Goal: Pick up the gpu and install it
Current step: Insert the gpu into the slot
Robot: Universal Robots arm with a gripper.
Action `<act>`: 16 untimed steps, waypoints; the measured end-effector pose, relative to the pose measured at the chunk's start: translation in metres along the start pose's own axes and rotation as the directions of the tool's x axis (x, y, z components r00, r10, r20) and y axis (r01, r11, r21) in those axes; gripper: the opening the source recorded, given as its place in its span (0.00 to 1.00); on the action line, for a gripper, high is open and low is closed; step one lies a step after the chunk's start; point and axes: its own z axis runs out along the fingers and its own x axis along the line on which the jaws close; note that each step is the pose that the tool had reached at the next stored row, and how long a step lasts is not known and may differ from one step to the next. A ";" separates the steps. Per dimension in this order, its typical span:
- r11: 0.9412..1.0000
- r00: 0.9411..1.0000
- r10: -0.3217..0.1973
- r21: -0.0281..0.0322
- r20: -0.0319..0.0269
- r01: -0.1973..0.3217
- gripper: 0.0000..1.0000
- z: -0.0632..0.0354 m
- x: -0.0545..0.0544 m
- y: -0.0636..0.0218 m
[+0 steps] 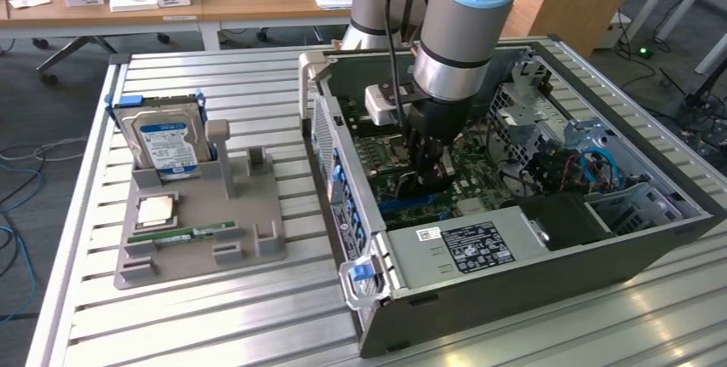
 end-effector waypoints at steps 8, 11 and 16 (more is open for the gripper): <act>1.000 1.000 0.000 -0.001 0.000 0.000 0.26 0.0000 0.000 -0.0003; 1.000 1.000 0.000 -0.002 0.000 0.000 0.26 0.0000 0.000 -0.0003; 1.000 1.000 0.002 -0.002 0.000 -0.002 0.26 0.0000 0.000 -0.0003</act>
